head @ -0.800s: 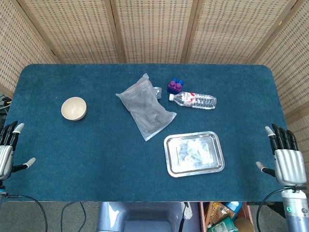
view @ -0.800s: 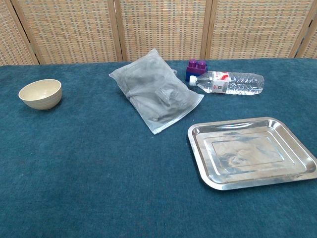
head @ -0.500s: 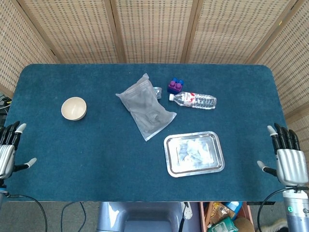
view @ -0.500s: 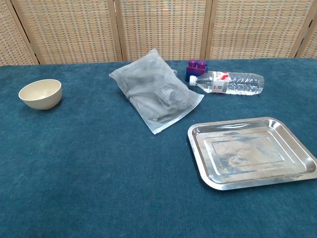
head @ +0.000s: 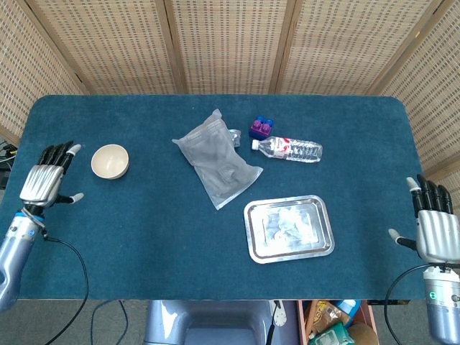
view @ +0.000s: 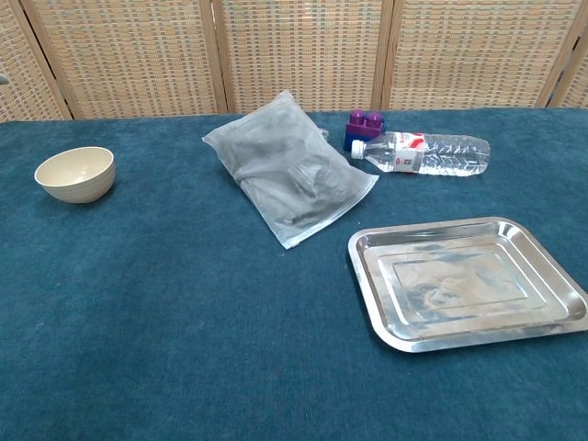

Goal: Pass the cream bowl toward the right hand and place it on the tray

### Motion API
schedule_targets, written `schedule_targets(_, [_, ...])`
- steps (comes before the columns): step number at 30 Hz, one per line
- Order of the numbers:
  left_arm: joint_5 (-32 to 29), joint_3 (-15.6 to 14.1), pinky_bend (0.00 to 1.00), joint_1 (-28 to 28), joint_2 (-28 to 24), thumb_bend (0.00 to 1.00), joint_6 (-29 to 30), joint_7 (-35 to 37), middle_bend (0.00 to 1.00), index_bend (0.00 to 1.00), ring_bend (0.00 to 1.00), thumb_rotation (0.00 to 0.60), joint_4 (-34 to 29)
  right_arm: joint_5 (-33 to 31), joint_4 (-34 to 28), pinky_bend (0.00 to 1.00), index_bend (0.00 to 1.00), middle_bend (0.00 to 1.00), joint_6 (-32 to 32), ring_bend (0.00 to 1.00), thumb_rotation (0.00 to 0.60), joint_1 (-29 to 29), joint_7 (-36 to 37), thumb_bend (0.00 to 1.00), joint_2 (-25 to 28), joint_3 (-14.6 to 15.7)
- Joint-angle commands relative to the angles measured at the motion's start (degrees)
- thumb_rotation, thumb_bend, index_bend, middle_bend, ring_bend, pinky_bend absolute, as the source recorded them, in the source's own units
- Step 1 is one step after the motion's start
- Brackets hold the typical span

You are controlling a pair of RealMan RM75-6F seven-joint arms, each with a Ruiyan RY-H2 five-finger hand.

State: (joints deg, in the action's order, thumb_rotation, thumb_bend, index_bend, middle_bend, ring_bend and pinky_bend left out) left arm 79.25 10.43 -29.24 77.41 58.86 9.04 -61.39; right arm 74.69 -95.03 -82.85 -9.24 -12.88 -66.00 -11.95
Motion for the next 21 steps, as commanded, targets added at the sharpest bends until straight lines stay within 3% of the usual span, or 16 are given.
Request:
schedule_targets(1, [0.0,0.4,0.0,-5.5,5.3,0.0,-6.3,3.1,0.0,0.18,0.0,0.6,8.1,-0.8,0.6,0.0,0.0,0.0,0.3,0.0,0.6,-0.2,0.0,0.0,-0.3,-0.3])
schedule_targets(8, [-1.0,-0.5,0.0,-8.6,10.0,0.05,-11.7,3.9,0.0,0.34,0.0,0.6,15.6,-2.2,1.4,0.0,0.0,0.0,0.4,0.0,0.6,-0.2,0.4,0.0,-0.3,-0.7])
schedule_targets(15, [-2.2,-0.9,0.0,-11.0,14.5,0.14,-16.0,4.9,0.0,0.39,0.0,0.6,23.1,-2.5,1.5,0.0,0.0,0.0,0.8,0.0,0.6,-0.4,0.9,0.0,-0.2,-0.5])
schedule_targets(21, [-2.4,-1.5,0.0,-12.4,17.2,0.23,-18.5,5.1,0.0,0.48,0.0,0.6,27.8,-3.0,1.8,0.0,0.0,0.0,1.3,0.0,0.6,-0.6,1.0,0.0,-0.2,-0.5])
